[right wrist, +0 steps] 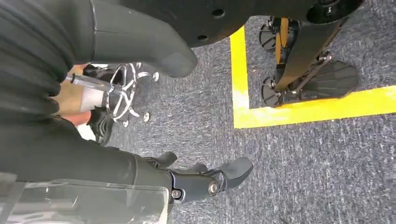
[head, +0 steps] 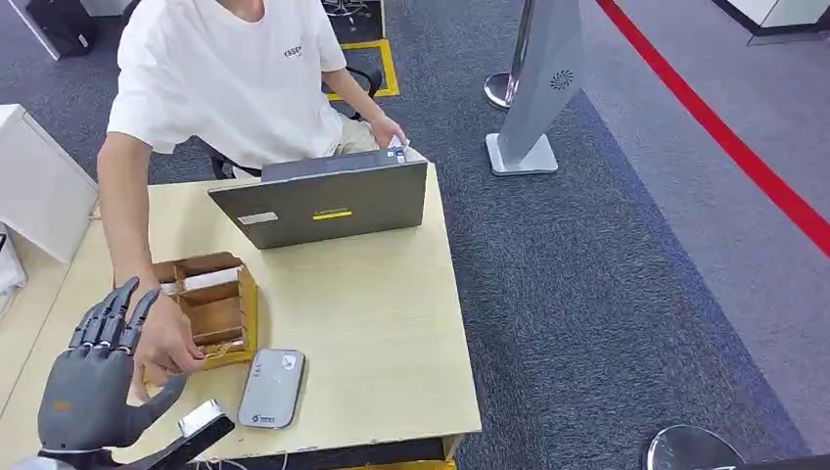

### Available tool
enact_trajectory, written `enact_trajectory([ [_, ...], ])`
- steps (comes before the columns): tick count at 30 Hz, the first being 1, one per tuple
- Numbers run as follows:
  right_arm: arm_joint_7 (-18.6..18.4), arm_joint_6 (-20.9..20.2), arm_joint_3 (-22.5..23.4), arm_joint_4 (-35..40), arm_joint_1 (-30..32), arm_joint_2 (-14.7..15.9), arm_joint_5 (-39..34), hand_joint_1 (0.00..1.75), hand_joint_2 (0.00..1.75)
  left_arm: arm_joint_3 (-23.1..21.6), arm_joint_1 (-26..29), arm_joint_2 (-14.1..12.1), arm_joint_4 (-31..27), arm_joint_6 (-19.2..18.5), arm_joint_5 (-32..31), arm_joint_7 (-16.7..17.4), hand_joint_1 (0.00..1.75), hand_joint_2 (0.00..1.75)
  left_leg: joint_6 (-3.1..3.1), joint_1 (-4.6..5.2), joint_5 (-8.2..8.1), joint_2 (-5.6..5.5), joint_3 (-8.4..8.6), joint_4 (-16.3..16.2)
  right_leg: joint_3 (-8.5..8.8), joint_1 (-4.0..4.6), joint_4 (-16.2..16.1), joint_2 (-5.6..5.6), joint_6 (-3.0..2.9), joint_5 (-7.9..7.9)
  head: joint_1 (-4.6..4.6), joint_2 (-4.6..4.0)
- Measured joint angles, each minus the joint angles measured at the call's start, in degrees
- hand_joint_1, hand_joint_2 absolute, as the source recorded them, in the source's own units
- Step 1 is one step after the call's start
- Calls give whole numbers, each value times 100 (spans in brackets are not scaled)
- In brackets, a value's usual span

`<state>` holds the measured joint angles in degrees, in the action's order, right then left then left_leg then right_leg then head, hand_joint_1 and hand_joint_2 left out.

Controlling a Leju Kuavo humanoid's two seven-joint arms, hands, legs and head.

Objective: Pass the card to the sensor for recognition and then transmit it.

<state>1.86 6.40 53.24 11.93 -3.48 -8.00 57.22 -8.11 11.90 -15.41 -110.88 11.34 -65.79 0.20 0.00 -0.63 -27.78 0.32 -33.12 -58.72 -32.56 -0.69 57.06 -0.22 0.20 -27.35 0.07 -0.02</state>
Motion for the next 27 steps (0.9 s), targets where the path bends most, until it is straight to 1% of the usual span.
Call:
enact_trajectory([
  [6,2,-9,0,0,-11,-28,-15,0,175,37,-31,35,11,-61,-4,-59,0,175,0,1,0,0,0,0,0,0,0,1,0,0,0,0],
  [27,-7,-83,0,0,-5,-39,-50,0,175,39,-32,173,15,-136,-142,-66,0,175,0,1,0,1,1,0,0,0,0,2,0,0,0,0],
])
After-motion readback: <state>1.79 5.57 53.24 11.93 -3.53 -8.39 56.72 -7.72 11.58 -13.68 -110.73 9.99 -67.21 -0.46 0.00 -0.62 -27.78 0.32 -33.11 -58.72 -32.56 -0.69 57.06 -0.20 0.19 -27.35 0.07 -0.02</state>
